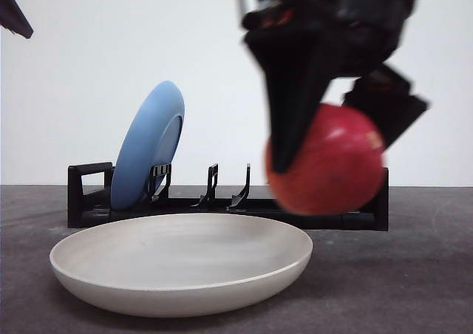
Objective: Place pomegranate in white plate
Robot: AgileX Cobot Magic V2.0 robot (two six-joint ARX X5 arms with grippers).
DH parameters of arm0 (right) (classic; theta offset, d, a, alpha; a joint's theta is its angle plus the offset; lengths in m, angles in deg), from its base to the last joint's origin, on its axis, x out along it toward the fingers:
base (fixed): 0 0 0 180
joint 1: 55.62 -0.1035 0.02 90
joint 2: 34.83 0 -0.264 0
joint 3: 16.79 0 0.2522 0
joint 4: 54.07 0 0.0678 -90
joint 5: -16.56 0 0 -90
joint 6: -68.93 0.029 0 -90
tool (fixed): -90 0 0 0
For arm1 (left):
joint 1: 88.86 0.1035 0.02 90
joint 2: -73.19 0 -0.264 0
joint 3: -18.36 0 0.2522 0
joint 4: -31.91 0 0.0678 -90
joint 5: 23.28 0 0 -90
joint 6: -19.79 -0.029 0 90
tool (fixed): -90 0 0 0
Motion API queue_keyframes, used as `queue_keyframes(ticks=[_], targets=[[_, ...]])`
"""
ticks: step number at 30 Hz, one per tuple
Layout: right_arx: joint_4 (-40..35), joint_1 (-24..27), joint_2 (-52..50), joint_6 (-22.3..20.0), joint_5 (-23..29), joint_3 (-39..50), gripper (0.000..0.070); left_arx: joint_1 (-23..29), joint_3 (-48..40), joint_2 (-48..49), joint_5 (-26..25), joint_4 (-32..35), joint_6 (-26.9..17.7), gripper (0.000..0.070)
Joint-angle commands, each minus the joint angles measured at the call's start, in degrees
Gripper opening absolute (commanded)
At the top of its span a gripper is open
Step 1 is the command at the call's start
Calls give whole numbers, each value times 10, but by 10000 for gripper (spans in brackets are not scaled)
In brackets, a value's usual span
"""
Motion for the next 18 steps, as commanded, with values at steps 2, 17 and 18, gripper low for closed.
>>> queue_keyframes(ticks=[2,17,18], targets=[[-20,-16,41,-9,-11,-30,457,0,4,-3,0,6,-2,430],[-155,-31,147,-1,-26,-61,457,0,4,-3,0,6,-2,429],[-162,-31,147,0,-25,-61,457,0,4,-3,0,6,-2,429]])
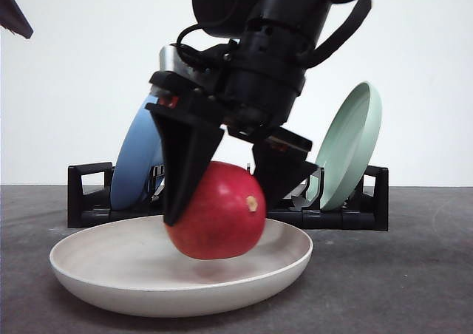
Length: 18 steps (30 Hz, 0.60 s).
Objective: Place pomegranate in white plate
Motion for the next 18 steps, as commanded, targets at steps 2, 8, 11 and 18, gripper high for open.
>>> queue_keyframes(ticks=[2,8,11,18], targets=[[-20,-9,14,6,-1,-15,457,0,4,-3,0,6,-2,429],[-32,-11,26,10,-1,-15,460,0,4,-3,0,6,-2,430],[-31,-11,37,13,-1,-15,476,0,4,-3,0,6,-2,429],[-34,-18,43,17,-1,-15,624,0,4,-3,0,6,-2,429]])
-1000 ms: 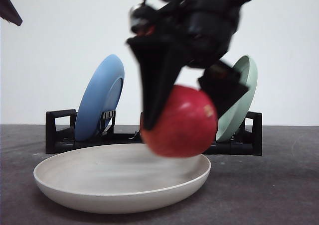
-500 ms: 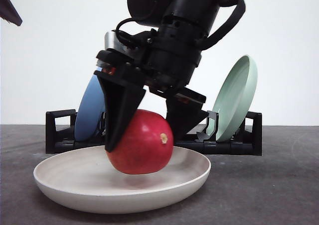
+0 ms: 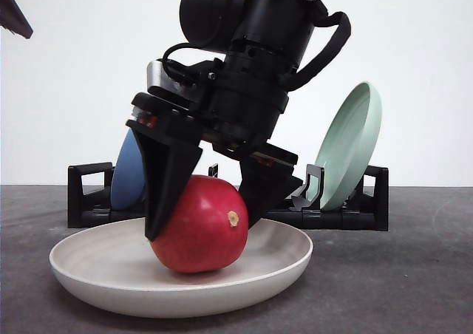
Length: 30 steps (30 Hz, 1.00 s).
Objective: Place pomegranate in white plate
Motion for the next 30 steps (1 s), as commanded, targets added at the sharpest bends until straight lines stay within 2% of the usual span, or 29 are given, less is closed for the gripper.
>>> queue_keyframes(ticks=[1,7,12,21,30], targets=[[-8,-11,15,8,0,-11,633,0,4,-3,0,6,-2,429],[-33,-13,-5,-12,19,-9,633,0,4,-3,0,6,-2,429],[-116,-14,-44,-29,19,39,632,0,4,-3,0,6,-2,429],[-282,-9,-170,-24,14,164,620,0,4,-3,0,5,-1,429],[-325,44,-290,1,11,287,619,0,4,-3,0,4,-1,429]])
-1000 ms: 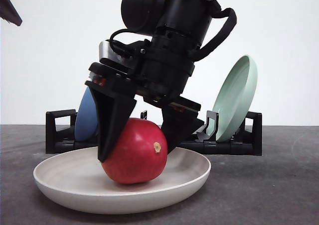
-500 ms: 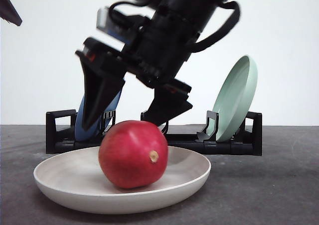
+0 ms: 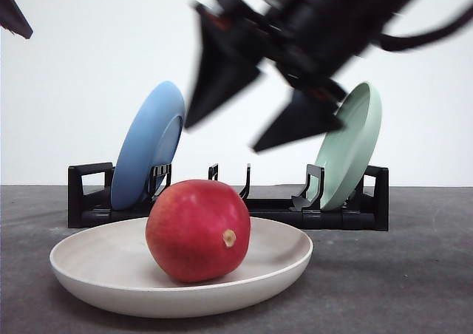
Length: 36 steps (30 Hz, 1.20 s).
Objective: Place pomegranate in white plate
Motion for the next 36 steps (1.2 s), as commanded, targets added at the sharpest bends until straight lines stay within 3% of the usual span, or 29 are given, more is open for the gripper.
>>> queue_keyframes(ticks=[1,6,21,29,30,31,32,33,34,36], targets=[[-11,9,-16,17,-6,13,619,0,4,-3,0,4,-1,429],[-23,71,-80,34,-53,77,619,0,4,-3,0,2,0,429],[-1,283,-219,50,-103,165,617,0,4,-3,0,0,3,429],[-18,308,-224,81,-105,165,616,0,4,-2,0,-5,3,430],[-13,308,-224,85,-105,165,537,0,4,-2,0,-9,3,388],[-7,308,-224,90,-105,165,409,0,4,-2,0,-12,3,308],[-2,308,-224,91,-105,165,172,0,4,-2,0,-16,2,107],[2,308,-224,90,-104,165,63,0,4,-2,0,-18,3,32],[4,308,-224,89,-103,165,23,0,4,-2,0,-20,4,19],[4,308,-224,89,-103,165,14,0,4,-2,0,-23,3,0]])
